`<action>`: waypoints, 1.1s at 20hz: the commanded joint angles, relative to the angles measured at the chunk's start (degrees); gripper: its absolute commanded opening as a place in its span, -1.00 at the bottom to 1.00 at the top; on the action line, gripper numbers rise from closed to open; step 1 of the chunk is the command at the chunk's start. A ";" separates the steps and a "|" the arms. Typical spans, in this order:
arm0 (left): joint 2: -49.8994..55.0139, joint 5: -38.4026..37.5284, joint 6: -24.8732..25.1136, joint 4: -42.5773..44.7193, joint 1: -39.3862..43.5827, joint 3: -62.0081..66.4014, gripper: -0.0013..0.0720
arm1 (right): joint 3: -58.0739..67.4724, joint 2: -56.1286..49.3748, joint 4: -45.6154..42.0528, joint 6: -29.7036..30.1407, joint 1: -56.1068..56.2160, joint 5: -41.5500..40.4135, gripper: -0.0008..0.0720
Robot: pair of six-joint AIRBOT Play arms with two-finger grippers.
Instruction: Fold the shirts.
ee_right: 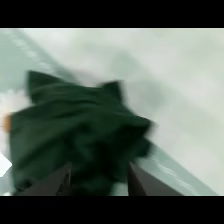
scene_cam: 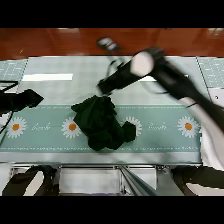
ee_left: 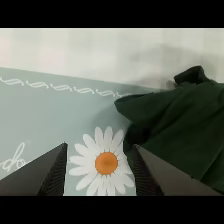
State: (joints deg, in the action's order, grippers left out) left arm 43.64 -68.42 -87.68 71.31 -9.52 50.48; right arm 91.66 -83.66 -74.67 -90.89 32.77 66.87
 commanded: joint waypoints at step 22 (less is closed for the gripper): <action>44.06 2.60 20.59 -13.11 8.76 12.72 0.41 | -69.29 40.17 20.22 14.08 -47.78 3.43 0.14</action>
State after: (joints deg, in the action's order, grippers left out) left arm 84.29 -64.73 -66.30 57.43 -1.28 60.64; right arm 22.81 -43.64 -54.65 -77.03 -14.87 70.19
